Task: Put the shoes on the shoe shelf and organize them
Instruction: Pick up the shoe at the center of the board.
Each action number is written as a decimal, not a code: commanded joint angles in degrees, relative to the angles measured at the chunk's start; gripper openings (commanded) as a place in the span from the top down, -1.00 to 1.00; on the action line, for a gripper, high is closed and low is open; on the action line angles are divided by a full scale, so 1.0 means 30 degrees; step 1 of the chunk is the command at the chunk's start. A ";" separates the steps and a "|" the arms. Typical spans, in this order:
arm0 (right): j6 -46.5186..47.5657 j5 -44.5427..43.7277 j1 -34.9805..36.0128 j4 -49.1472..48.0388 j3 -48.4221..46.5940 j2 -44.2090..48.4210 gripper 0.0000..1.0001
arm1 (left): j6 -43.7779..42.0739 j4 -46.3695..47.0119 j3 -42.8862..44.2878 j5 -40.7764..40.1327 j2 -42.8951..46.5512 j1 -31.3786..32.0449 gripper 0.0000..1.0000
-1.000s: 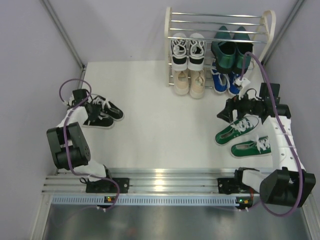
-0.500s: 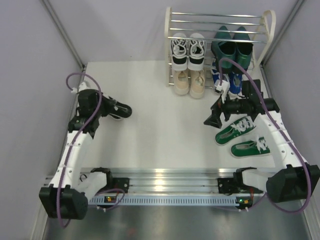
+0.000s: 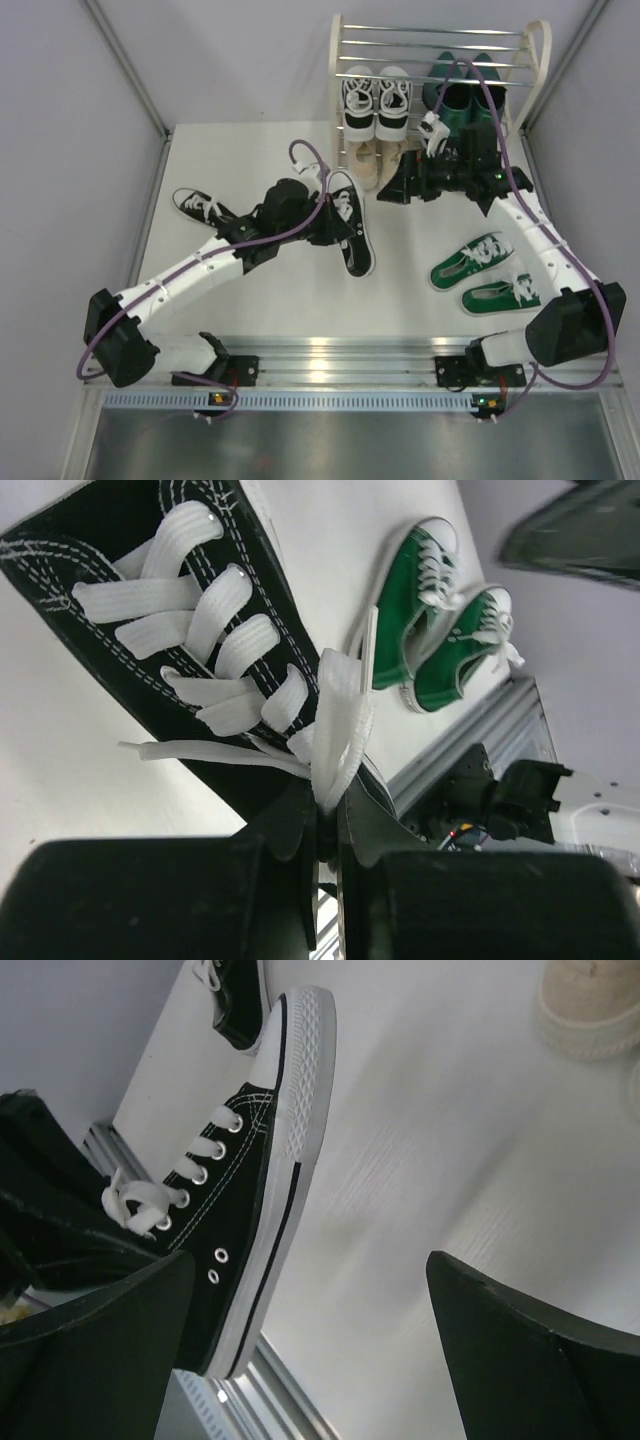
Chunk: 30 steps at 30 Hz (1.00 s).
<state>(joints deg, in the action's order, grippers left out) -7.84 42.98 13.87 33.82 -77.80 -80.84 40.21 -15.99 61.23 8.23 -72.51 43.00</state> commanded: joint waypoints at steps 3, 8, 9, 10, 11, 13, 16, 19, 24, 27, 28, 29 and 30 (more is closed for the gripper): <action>-0.7845 -0.4569 0.1674 -0.3450 0.2874 0.2131 -0.99 | -0.0717 0.4567 0.2000 0.1591 -0.0759 0.0987 1.00; -0.9397 -0.4602 0.2086 -0.5030 0.4163 0.1928 -0.99 | -0.0395 0.5152 0.2411 0.2587 -0.1346 0.1485 1.00; -1.0038 -0.4282 0.2086 -0.5556 0.4340 0.1810 -0.99 | -0.0336 0.5183 0.2441 0.2850 -0.1405 0.1515 1.00; -1.0392 -0.3988 0.2144 -0.5939 0.4457 0.1722 -0.99 | -0.0278 0.5154 0.2499 0.3056 -0.1464 0.1602 1.00; -1.0628 -0.3898 0.2319 -0.6494 0.4517 0.1634 -0.99 | -0.0219 0.5154 0.2615 0.3174 -0.1552 0.1603 1.00; -1.1272 -0.3112 0.2525 -0.7140 0.4634 0.1020 -0.92 | -0.0189 0.5154 0.2646 0.3408 -0.1582 0.1720 1.00; -1.2386 -0.1651 0.2701 -0.8720 0.5189 0.0054 -0.22 | -0.0043 0.5768 0.2588 0.3468 -0.1611 0.1749 1.00; -1.2448 -0.1028 0.2701 -0.9574 0.5221 -0.0417 0.22 | 0.0074 0.6061 0.2237 0.3321 -0.1349 0.1749 1.00; -1.0634 0.0783 0.2439 -0.9717 0.4546 -0.0652 1.00 | 0.0513 0.7787 0.0745 0.3147 -0.0412 0.1749 1.00; -1.0542 0.3185 0.1620 -1.1066 0.4692 -0.0593 1.00 | 0.0923 0.8902 -0.0661 0.2386 0.0554 0.1633 1.00; -1.0861 0.4381 0.1327 -1.2723 0.5070 -0.0477 1.00 | 0.1185 0.9107 -0.1303 0.2268 0.1079 0.1574 1.00; -1.1619 0.4654 0.0773 -1.3232 0.5248 -0.0331 1.00 | 0.1333 0.9196 -0.1599 0.2122 0.1374 0.1458 0.95; -1.1916 0.4918 0.0507 -1.3585 0.5366 -0.0213 1.00 | 0.1479 0.9284 -0.1863 0.2149 0.1638 0.1137 0.81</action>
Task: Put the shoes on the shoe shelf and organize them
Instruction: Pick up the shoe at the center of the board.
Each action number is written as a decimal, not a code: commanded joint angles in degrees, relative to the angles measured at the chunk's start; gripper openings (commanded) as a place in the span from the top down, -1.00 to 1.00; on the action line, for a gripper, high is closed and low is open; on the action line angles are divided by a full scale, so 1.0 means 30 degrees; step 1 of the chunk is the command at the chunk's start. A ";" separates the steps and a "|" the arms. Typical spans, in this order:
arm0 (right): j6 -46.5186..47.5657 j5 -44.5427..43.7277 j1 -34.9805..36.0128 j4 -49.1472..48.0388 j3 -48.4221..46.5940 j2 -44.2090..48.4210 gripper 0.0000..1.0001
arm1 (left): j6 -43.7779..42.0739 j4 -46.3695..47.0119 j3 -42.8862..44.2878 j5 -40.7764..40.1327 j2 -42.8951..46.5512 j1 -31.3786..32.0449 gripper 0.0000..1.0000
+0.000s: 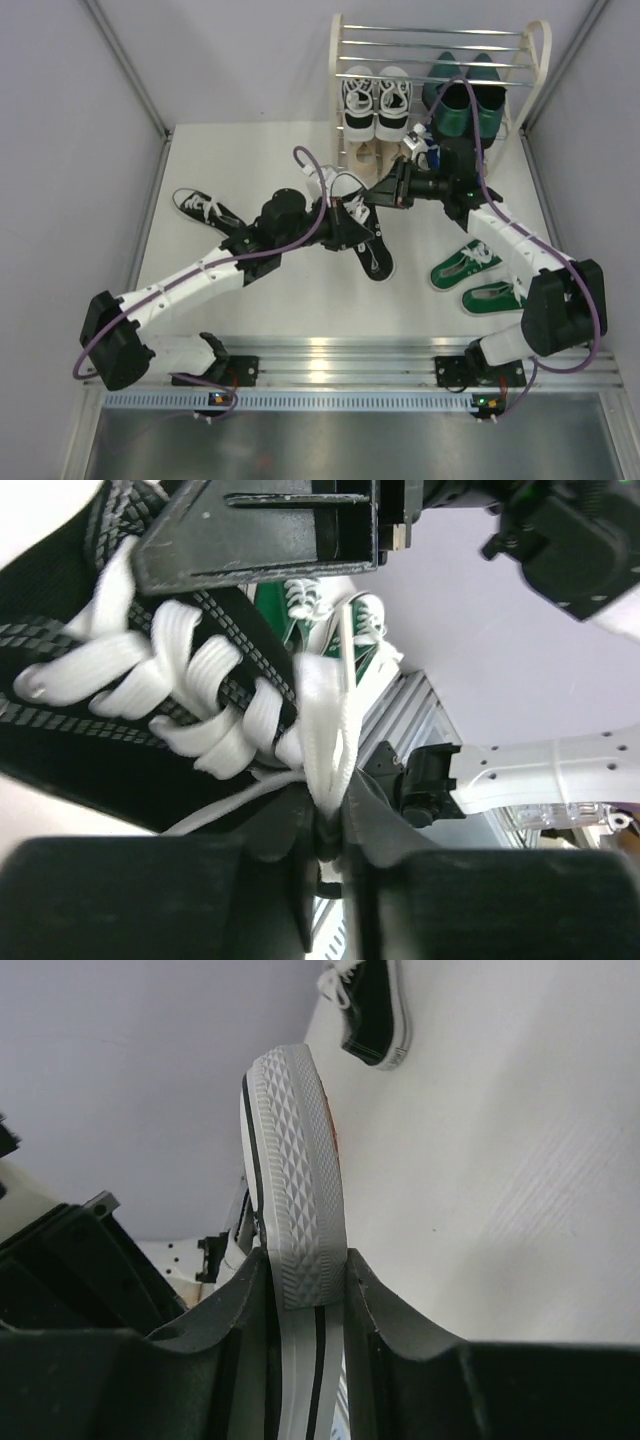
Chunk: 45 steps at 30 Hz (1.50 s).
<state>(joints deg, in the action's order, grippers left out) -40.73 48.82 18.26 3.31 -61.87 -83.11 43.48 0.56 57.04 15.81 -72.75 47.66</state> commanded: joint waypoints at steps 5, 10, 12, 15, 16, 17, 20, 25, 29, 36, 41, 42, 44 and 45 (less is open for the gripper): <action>-0.2795 0.3825 -0.1984 -0.5931 0.1167 0.1422 1.00 | 0.2085 0.3885 -0.2366 0.0117 0.3533 -0.2055 -0.37; -0.3795 0.3737 -0.2307 -0.7196 0.2309 0.2068 1.00 | 0.3053 0.3917 -0.3483 0.1935 0.4503 -0.4721 -0.47; -0.4496 0.3883 -0.2454 -0.8273 0.2574 0.2302 1.00 | 0.3083 0.4147 -0.3979 0.2285 0.4505 -0.5510 -0.49; -0.6543 0.4759 -0.2513 -1.1514 0.3595 0.2420 1.00 | 0.3463 0.5840 -0.4334 0.3660 0.3716 -0.6012 -0.62; -0.7130 0.4937 -0.2484 -1.2490 0.3862 0.2507 1.00 | 0.3638 0.6400 -0.4247 0.4476 0.3046 -0.6013 -0.78; -0.7832 0.5141 -0.2484 -1.3138 0.4067 0.2537 1.00 | 0.3756 0.6899 -0.4014 0.5123 0.2720 -0.5984 -0.83; -0.8074 0.5290 -0.2338 -1.3643 0.4654 0.2800 1.00 | 0.2969 0.7109 -0.2609 0.5627 0.1811 -0.5488 -0.87; -0.8132 0.5231 -0.1870 -1.3876 0.4919 0.3094 1.00 | 0.2819 0.7138 -0.1523 0.5686 0.0611 -0.5017 -0.85; -0.7637 0.5202 -0.1547 -1.3237 0.4802 0.2978 1.00 | 0.3259 0.7255 -0.0938 0.5509 -0.0211 -0.4550 -0.70; -0.6319 0.5465 -0.1429 -1.1625 0.4423 0.3064 1.00 | 0.3318 0.7520 -0.1227 0.5014 -0.0535 -0.4109 0.87; -0.0301 0.6313 -0.1516 -0.5898 0.2757 0.3299 -0.03 | 0.3346 0.7403 -0.2311 0.3315 0.1044 -0.4312 1.00; 0.2097 0.6692 -0.1662 -0.3211 0.1069 0.3328 -0.28 | 0.3695 0.7257 -0.2545 0.3255 0.1627 -0.4517 1.00; 1.0852 0.6580 -0.2363 0.5632 -0.1192 0.3183 -0.98 | 0.4136 0.6905 -0.3394 0.3748 0.2245 -0.5595 1.00; 1.3695 0.6695 -0.2656 0.8013 -0.3466 0.3066 -0.99 | 0.4689 0.6875 -0.3774 0.4100 0.2712 -0.6038 1.00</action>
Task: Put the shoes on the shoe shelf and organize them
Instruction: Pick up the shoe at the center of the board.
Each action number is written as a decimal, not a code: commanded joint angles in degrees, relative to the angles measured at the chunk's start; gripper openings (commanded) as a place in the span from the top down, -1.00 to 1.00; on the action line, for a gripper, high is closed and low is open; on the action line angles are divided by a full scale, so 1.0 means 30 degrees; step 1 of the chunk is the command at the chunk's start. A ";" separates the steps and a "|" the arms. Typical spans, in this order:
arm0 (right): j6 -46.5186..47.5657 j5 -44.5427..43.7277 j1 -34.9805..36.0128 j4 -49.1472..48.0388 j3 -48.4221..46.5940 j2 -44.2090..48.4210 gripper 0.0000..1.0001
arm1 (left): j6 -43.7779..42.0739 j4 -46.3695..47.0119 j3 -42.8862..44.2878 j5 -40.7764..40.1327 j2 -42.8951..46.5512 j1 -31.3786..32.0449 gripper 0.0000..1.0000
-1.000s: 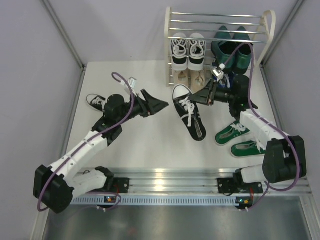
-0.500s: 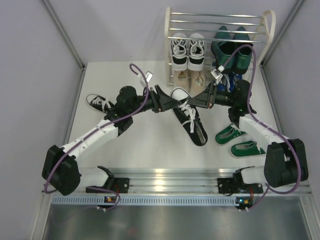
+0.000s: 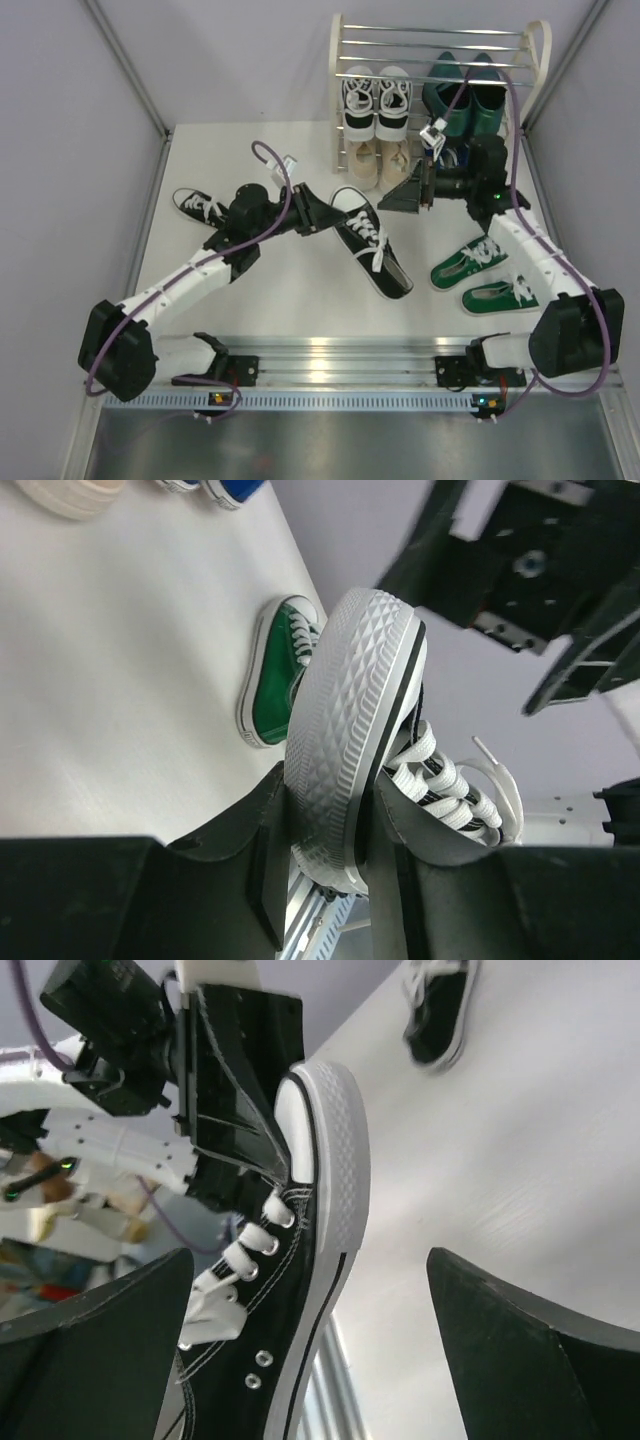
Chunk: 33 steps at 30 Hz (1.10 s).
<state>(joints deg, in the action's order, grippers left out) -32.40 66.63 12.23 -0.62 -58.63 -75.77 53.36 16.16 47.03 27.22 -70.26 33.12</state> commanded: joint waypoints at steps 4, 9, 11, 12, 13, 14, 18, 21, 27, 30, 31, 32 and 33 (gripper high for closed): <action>3.0507 0.0873 -0.1117 2.2327 -0.9132 0.0061 -0.99 | 0.1900 0.1207 -0.1290 0.2085 0.2151 -0.3040 1.00; 4.1289 -0.2620 0.0867 2.8802 -0.8092 0.2194 -0.99 | 0.1315 -0.0552 -0.0296 0.3668 0.1156 -0.3951 1.00; 4.2471 -0.4099 0.3941 2.8772 -0.7500 0.3018 -0.93 | 0.0848 -0.0845 0.0142 0.3612 0.1008 -0.4126 1.00; 4.2181 -0.4743 0.4850 2.8772 -0.7468 0.3019 -0.89 | 0.0700 -0.1311 0.0290 0.3524 0.0863 -0.4185 1.00; 4.1395 -0.4836 0.6338 2.8801 -0.7526 0.2845 -0.78 | 0.0553 -0.1460 0.0437 0.3552 0.0774 -0.4244 1.00; 4.1184 -0.4982 0.6933 2.8801 -0.7556 0.2786 -0.73 | 0.0465 -0.1520 0.0583 0.3669 0.0715 -0.4390 1.00; 4.0334 -0.5918 0.8345 2.8043 -0.7060 0.2551 -0.52 | 0.0376 -0.1579 0.1140 0.3874 0.0423 -0.4537 1.00; 3.9835 -0.6767 0.8813 2.7835 -0.6911 0.2259 -0.35 | 0.0434 -0.1579 0.1404 0.4167 0.0334 -0.4567 1.00; 3.8547 -0.7910 0.9400 2.6432 -0.6590 0.1877 -0.10 | 0.0727 -0.1375 0.1288 0.4402 0.0509 -0.4567 1.00; 3.7815 -0.8671 0.9488 2.5493 -0.6559 0.1848 -0.10 | 0.0903 -0.1199 0.1200 0.4635 0.0597 -0.4567 1.00; 3.7552 -0.8849 0.9488 2.5317 -0.6560 0.1847 -0.10 | 0.0903 -0.1169 0.1171 0.4666 0.0626 -0.4567 1.00; 3.7520 -0.9199 0.9488 2.5141 -0.6589 0.1847 -0.10 | 0.0991 -0.1111 0.1142 0.4695 0.0627 -0.4567 1.00; 3.7346 -0.9376 0.9488 2.5023 -0.6560 0.1847 -0.10 | 0.1020 -0.1023 0.1112 0.4753 0.0656 -0.4567 1.00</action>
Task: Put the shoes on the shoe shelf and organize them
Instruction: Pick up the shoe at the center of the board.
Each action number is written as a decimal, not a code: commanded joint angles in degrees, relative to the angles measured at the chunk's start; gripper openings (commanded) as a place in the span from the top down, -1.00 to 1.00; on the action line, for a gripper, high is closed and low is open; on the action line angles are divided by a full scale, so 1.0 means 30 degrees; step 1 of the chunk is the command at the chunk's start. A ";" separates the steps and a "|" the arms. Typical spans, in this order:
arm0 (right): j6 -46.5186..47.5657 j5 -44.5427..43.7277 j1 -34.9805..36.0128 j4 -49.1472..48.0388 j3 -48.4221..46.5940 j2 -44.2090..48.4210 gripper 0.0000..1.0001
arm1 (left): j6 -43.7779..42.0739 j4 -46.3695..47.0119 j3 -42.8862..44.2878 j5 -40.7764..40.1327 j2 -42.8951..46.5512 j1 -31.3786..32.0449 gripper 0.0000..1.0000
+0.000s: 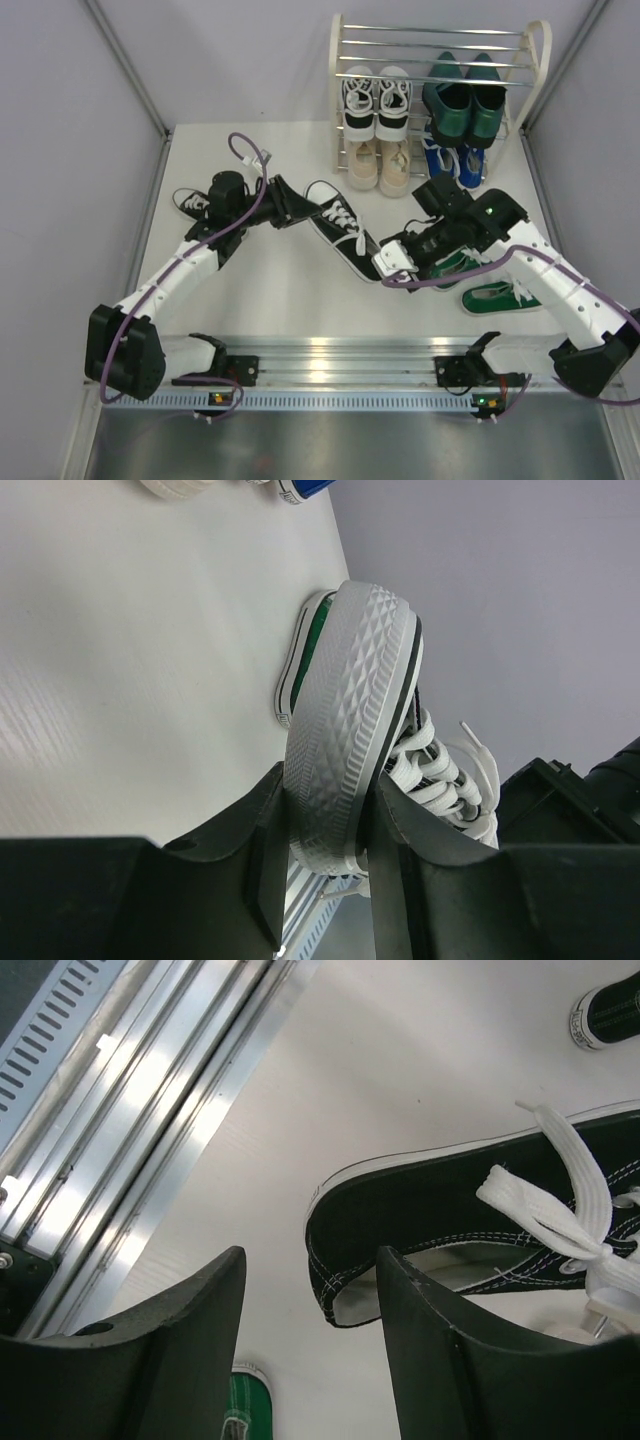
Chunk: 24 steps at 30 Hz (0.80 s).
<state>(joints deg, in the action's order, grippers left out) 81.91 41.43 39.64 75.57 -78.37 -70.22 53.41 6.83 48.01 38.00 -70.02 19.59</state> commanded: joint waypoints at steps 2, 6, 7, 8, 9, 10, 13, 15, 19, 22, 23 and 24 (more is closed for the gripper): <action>-0.0964 -0.1474 0.0439 -0.0667 0.0281 -0.0003 -0.08 | 0.1268 0.2292 0.0697 0.1220 0.0663 -0.0057 1.00; -0.1929 -0.2851 0.0616 -0.2129 0.0693 0.0348 -0.01 | 0.1855 0.3375 0.0433 0.1600 0.0489 -0.0057 1.00; -0.1932 -0.2969 0.0616 -0.2162 0.0664 0.0377 -0.01 | 0.1914 0.3436 0.0433 0.1659 0.0430 -0.0057 1.00; -0.1990 -0.3173 0.0616 -0.2221 0.0577 0.0378 -0.01 | 0.2001 0.3523 0.0433 0.1718 0.0371 -0.0057 1.00; -0.2135 -0.3349 0.0616 -0.2482 0.0605 0.0465 -0.01 | 0.2031 0.3611 0.0433 0.1835 0.0313 -0.0057 1.00; -0.2050 -0.3496 0.0616 -0.2485 0.0576 0.0495 -0.02 | 0.2090 0.3699 0.0433 0.1952 0.0254 -0.0057 1.00; -0.1990 -0.4257 0.0674 -0.2953 0.0372 0.0846 -0.19 | 0.2061 0.3729 0.0491 0.2274 0.0079 -0.0086 1.00; -0.1903 -0.4551 0.0645 -0.2954 0.0108 0.0992 -0.25 | 0.2090 0.3700 0.0491 0.2392 0.0049 -0.0087 1.00; -0.1142 -0.4522 0.0674 -0.2368 0.0252 0.1198 -0.29 | 0.2265 0.3933 0.0491 0.2802 -0.0156 -0.0349 1.00; -0.0848 -0.5224 0.0674 -0.2806 0.0926 0.1665 -0.29 | 0.2353 0.3906 0.0550 0.3154 -0.0332 -0.0554 1.00; -0.0906 -0.5545 0.0645 -0.3010 0.0869 0.1783 -0.29 | 0.2412 0.3876 0.0550 0.3270 -0.0390 -0.0613 1.00; -0.0993 -0.5693 0.0645 -0.2983 0.0753 0.1871 -0.28 | 0.2499 0.3905 0.0550 0.3503 -0.0391 -0.0701 1.00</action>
<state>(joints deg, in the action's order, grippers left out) 78.06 26.83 40.71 68.75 -75.83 -66.70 57.78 10.39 48.01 43.81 -71.81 18.37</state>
